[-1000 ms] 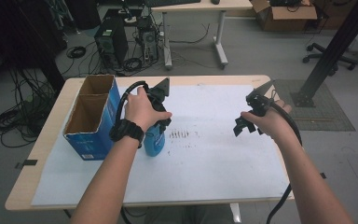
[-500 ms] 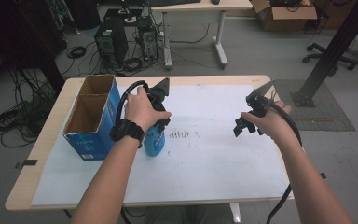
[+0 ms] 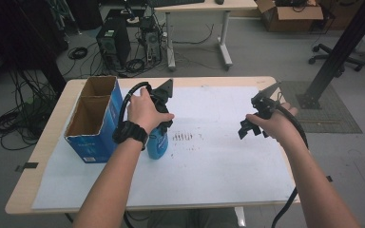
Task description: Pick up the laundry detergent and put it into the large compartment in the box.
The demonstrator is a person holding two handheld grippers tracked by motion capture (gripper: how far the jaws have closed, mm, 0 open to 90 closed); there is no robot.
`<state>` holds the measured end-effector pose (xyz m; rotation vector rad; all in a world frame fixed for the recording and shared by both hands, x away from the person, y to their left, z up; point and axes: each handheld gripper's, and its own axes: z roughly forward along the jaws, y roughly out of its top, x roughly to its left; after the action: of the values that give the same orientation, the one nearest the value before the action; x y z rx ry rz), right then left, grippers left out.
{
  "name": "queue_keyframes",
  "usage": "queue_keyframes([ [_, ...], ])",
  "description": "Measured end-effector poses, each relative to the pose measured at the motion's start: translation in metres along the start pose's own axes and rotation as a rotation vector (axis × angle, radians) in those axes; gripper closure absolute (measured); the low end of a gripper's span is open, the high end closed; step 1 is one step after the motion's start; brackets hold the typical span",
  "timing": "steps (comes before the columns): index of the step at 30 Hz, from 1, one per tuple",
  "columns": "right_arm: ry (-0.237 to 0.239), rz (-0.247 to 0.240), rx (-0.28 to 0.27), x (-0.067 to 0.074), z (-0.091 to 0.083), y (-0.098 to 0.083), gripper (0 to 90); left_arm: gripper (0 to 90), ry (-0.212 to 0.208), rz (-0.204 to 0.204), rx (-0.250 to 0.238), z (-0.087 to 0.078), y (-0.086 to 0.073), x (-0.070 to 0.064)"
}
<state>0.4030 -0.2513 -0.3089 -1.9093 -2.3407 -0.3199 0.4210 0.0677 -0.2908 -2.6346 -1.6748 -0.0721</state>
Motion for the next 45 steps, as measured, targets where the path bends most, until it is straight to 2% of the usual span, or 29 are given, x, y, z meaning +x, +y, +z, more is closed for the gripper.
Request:
queue_keyframes([
  [6,0.003,0.005,0.000,-0.001,0.001,-0.001,7.7,36.6,0.003,0.003,0.000,0.000,0.000,0.000],
  [25,0.003,-0.003,-0.009,-0.002,-0.003,-0.002,7.8,37.3,0.008,0.012,0.013,-0.003,0.002,0.000],
  [29,0.002,0.002,-0.010,-0.001,-0.005,-0.002,7.8,37.4,0.007,0.004,0.015,-0.013,0.002,0.001],
  [31,0.007,0.004,-0.016,-0.001,-0.007,-0.001,7.8,37.4,0.003,0.013,0.028,-0.019,0.001,0.002],
  [37,0.013,0.002,-0.022,0.000,-0.011,0.000,7.8,37.4,-0.018,0.007,0.012,-0.048,0.000,0.008],
  [45,0.014,0.005,-0.024,-0.001,-0.014,0.001,7.7,37.5,0.004,-0.011,-0.008,-0.083,0.001,0.015],
])
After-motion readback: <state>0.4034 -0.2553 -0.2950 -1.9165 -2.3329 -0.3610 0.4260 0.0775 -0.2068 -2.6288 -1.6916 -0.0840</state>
